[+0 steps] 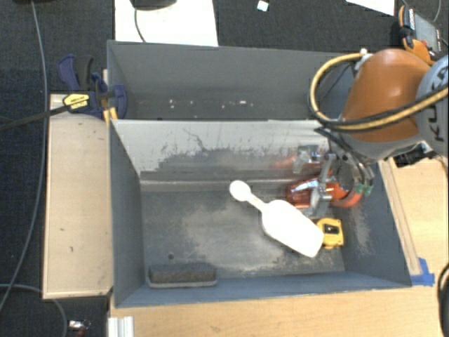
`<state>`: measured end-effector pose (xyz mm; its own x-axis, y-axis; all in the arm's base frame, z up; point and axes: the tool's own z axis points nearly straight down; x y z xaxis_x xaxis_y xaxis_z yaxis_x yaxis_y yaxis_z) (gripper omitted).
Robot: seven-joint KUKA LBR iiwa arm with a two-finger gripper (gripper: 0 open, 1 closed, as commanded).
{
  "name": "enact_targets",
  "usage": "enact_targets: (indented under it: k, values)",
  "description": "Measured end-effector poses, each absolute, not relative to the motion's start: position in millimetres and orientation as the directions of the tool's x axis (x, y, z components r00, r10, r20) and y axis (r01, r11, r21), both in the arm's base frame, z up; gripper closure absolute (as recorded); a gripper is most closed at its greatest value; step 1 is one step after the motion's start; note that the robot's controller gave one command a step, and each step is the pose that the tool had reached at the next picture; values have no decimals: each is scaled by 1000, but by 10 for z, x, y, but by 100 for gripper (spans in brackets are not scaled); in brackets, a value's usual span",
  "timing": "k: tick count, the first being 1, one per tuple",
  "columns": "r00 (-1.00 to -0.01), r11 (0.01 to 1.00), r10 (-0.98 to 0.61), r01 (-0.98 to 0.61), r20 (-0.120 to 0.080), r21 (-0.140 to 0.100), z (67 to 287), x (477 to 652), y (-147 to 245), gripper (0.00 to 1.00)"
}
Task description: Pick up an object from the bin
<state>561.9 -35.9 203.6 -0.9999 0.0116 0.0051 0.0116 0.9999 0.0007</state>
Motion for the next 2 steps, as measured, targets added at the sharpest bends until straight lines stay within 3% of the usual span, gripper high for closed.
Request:
enact_targets:
  k: [1,2]
  values:
    - [-1000,1000,10,10,-3,0,2084,5634,-358,0]
    - [-989,990,143,143,-29,4,826,5117,-361,0]
